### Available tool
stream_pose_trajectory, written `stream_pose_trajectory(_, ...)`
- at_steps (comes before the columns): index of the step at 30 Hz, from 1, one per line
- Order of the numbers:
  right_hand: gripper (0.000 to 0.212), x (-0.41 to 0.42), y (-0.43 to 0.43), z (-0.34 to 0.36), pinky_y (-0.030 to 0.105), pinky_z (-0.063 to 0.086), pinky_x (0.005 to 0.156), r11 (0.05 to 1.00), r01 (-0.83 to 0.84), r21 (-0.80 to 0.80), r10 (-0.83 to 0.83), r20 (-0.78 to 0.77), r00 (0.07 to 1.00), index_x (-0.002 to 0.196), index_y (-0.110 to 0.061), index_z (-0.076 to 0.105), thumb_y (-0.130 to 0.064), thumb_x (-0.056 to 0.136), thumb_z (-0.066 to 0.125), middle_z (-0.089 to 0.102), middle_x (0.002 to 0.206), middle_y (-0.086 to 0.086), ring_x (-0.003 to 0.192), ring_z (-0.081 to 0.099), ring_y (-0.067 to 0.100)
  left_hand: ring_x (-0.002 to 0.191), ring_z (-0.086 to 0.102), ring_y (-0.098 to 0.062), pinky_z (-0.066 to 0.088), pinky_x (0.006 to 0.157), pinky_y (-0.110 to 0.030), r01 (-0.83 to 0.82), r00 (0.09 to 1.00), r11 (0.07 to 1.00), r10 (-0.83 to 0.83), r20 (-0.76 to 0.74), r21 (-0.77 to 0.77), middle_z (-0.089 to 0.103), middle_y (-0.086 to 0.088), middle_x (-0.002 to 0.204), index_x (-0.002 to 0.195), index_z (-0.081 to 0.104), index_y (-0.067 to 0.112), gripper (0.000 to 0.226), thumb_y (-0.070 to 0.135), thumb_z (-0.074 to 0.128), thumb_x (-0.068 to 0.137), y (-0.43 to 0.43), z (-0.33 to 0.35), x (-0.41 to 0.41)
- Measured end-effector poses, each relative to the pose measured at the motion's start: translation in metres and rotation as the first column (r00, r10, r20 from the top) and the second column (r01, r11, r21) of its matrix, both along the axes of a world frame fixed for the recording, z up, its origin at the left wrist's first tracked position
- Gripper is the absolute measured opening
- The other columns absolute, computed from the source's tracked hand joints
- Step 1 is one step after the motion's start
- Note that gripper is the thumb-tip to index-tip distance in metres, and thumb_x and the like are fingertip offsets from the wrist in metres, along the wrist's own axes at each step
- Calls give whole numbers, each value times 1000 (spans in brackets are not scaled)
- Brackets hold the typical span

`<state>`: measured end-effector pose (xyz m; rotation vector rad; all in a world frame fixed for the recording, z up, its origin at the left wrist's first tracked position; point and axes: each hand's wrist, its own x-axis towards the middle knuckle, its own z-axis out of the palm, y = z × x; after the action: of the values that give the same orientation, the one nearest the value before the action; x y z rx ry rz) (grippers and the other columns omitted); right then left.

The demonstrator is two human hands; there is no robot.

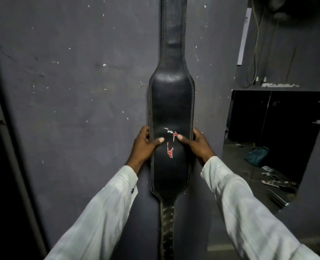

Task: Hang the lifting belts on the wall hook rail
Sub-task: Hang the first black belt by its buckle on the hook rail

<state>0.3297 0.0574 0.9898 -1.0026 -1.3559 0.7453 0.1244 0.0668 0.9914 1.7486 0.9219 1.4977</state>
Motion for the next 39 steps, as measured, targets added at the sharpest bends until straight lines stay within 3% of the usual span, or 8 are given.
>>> stream_pose_trajectory(5, 51, 1, -7, -56, 45, 55, 97, 990, 81, -115, -78, 27, 997, 115, -22, 58, -23, 71, 85, 72, 112, 1, 106, 69, 23, 95, 66, -19, 57, 86, -39, -238, 970, 971, 239, -51, 28, 67, 0, 103, 102, 57, 21, 33, 27, 78, 77, -3, -48, 14)
stream_pose_trajectory(8, 45, -3, -2, -70, 49, 55, 96, 984, 171, -55, -170, 13, 985, 104, -30, 61, -34, 65, 83, 74, 106, -1, 99, 71, 20, 80, 65, -20, 57, 76, -36, -303, 953, 953, 303, -3, 4, 68, 1, 85, 88, 56, 18, 27, 31, 77, 78, -3, -54, 21)
stream_pose_trajectory(14, 56, -2, -6, -84, 44, 54, 98, 982, 174, -69, -170, 61, 984, 113, -26, 55, -23, 66, 86, 72, 109, -3, 102, 70, 18, 100, 71, -17, 56, 95, -39, -118, 979, 976, 83, -189, -183, 75, -2, 109, 115, 70, 16, 40, 21, 81, 77, 2, -93, 6)
stream_pose_trajectory(18, 52, -6, -3, -88, 40, 54, 98, 973, 230, -4, -228, 116, 967, 114, -30, 58, -15, 71, 83, 71, 109, -6, 102, 68, 15, 103, 70, -20, 55, 96, -40, -204, 956, 967, 163, -244, -151, 75, -2, 111, 116, 69, 18, 42, 33, 75, 77, -1, -111, 7)
stream_pose_trajectory(28, 46, 6, 6, -121, 46, 57, 94, 972, 214, -96, -205, 97, 974, 105, -30, 68, -40, 63, 85, 76, 104, -4, 98, 72, 16, 87, 71, -17, 56, 81, -29, -232, 949, 960, 189, -252, -154, 77, -3, 93, 99, 74, 13, 28, 34, 76, 82, 6, -117, 12)
stream_pose_trajectory(32, 38, 4, -4, -136, 34, 57, 74, 935, 266, -235, -267, 30, 963, 76, -21, 59, -39, 61, 89, 68, 73, -9, 67, 63, 9, 59, 55, -17, 48, 60, -31, -257, 955, 942, 212, -209, -215, 57, -5, 61, 63, 53, 11, 42, 42, 74, 83, 0, -135, 13)
stream_pose_trajectory(35, 50, -4, -10, -172, 38, 50, 69, 901, 277, -333, -287, 18, 958, 67, -25, 43, -51, 54, 84, 53, 60, -12, 62, 50, 11, 63, 61, -26, 53, 65, -43, -206, 976, 909, 166, -141, -361, 58, -9, 63, 62, 48, 23, 42, 55, 71, 77, 4, -166, 8)
stream_pose_trajectory(39, 56, -6, -10, -251, 44, 56, 84, 822, 285, -493, -324, 7, 946, 78, -18, 56, -60, 49, 77, 62, 71, -1, 71, 58, 16, 68, 62, -25, 52, 65, -38, -94, 993, 826, 38, -111, -555, 62, -4, 75, 70, 57, 28, 29, 55, 67, 73, -3, -232, -1)
